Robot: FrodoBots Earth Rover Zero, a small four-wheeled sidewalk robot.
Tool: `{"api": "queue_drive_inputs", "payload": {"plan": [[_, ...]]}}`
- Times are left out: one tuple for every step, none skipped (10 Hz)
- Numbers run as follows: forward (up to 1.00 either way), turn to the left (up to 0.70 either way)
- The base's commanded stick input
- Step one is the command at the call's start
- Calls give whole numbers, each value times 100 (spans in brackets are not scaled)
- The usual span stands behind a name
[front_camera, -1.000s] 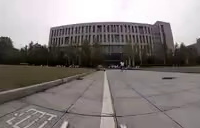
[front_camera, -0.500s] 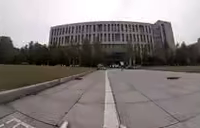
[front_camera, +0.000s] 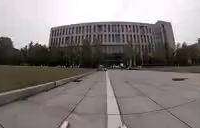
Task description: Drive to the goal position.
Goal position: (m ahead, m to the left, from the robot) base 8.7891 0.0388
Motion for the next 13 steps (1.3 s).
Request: {"api": "queue_drive_inputs", "payload": {"plan": [[70, 0], [70, 0], [70, -14], [70, -31], [70, -26], [70, -3], [70, 0], [70, 0], [70, 0], [70, 0], [70, 0], [70, 0], [70, 0]]}}
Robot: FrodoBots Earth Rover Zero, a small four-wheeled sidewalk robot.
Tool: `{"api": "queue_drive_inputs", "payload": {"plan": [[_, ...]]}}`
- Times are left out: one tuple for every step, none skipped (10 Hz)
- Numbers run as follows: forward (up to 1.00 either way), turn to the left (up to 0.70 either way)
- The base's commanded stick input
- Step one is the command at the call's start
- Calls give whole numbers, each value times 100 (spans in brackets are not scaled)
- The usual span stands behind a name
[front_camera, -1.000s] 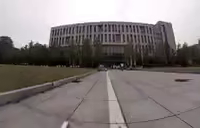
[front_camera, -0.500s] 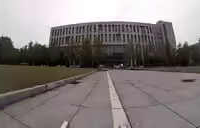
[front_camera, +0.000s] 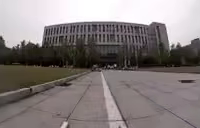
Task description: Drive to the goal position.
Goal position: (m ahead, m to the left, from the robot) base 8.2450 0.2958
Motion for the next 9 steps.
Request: {"api": "queue_drive_inputs", "payload": {"plan": [[70, 0], [70, 0], [70, 0], [70, 0], [70, 0], [70, 0], [70, 0], [70, 0], [70, 0]]}}
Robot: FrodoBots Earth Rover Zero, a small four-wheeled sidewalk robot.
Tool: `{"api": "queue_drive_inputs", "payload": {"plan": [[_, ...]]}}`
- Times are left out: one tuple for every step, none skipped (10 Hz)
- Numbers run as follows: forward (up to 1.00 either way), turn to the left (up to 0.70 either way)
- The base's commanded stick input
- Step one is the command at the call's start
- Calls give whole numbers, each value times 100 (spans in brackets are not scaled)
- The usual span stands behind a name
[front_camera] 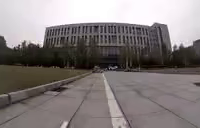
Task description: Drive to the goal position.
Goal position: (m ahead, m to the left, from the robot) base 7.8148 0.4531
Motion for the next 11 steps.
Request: {"api": "queue_drive_inputs", "payload": {"plan": [[70, 0], [70, 0], [70, 0], [70, 0], [70, 0], [70, 0], [70, 0], [70, 0], [70, 0], [70, 0], [70, 0]]}}
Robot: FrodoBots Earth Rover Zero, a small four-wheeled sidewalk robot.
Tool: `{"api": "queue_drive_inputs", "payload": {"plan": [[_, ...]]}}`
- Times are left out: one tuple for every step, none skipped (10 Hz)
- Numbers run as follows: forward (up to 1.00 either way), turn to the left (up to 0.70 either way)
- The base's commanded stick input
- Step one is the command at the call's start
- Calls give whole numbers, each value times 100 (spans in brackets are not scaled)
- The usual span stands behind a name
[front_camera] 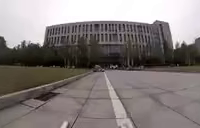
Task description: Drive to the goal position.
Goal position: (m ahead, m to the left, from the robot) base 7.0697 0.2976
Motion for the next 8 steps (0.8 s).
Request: {"api": "queue_drive_inputs", "payload": {"plan": [[70, 0], [70, 0], [70, 0], [70, 0], [70, 0], [70, 0], [70, 0], [70, 0]]}}
